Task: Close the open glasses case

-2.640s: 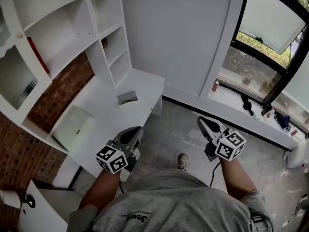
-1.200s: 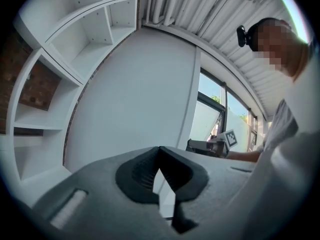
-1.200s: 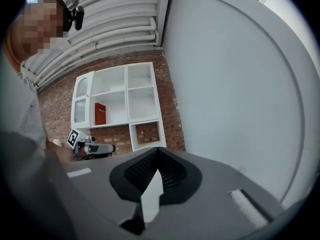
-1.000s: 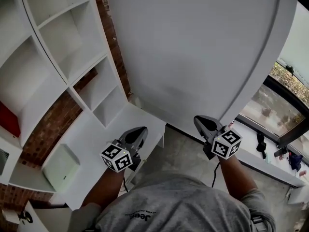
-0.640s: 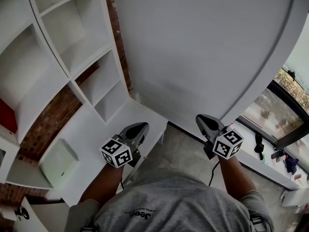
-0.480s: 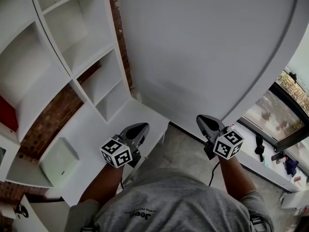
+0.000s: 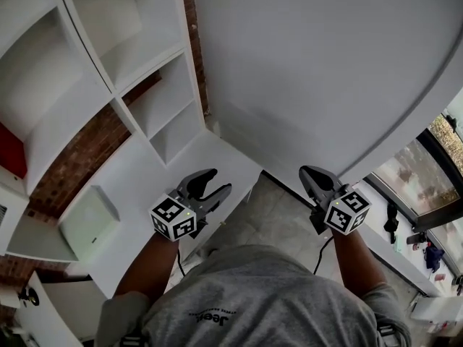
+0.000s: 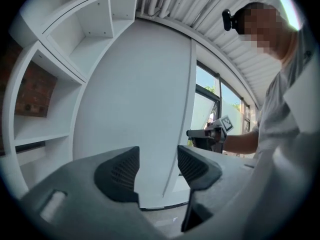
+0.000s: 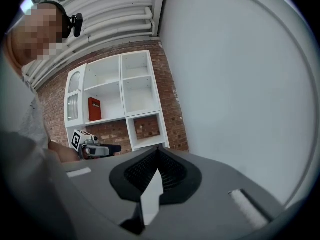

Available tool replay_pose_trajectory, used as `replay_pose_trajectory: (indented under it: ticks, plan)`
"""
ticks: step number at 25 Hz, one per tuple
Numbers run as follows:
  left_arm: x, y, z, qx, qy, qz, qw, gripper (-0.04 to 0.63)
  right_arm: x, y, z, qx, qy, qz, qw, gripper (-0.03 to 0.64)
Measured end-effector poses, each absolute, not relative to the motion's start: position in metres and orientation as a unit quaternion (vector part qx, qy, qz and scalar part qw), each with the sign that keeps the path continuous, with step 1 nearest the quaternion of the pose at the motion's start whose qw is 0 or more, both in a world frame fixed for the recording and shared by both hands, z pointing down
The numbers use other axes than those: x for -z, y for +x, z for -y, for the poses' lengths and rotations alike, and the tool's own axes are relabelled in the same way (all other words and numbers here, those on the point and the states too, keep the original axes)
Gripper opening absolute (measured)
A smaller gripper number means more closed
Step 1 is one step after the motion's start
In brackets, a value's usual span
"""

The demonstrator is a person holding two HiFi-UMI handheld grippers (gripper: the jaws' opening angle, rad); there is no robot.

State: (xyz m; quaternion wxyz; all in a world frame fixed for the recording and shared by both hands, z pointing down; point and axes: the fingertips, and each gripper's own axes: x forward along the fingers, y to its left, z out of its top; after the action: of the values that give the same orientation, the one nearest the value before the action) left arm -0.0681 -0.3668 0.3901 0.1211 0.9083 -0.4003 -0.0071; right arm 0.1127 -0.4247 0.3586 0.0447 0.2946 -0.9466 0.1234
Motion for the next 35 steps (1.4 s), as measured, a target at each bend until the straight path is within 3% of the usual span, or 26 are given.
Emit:
replay_pose_trajectory:
  ticks: [13, 26, 35]
  plan:
    - [-0.482, -0.188, 0.354, -0.062, 0.857, 0.491, 0.142, 0.288, -0.416, -0.020, 0.438, -0.117, 0.202, 0.969, 0.084, 0.009]
    - [-0.592, -0.240, 0.334, -0.196, 0.855, 0.458, 0.144, 0.361, -0.504, -0.131, 0.419, -0.150, 0.132, 0.969, 0.143, 0.009]
    - [-0.671, -0.252, 0.332, -0.326, 0.855, 0.388, 0.111, 0.480, -0.555, -0.161, 0.416, -0.178, 0.126, 0.960, 0.174, 0.009]
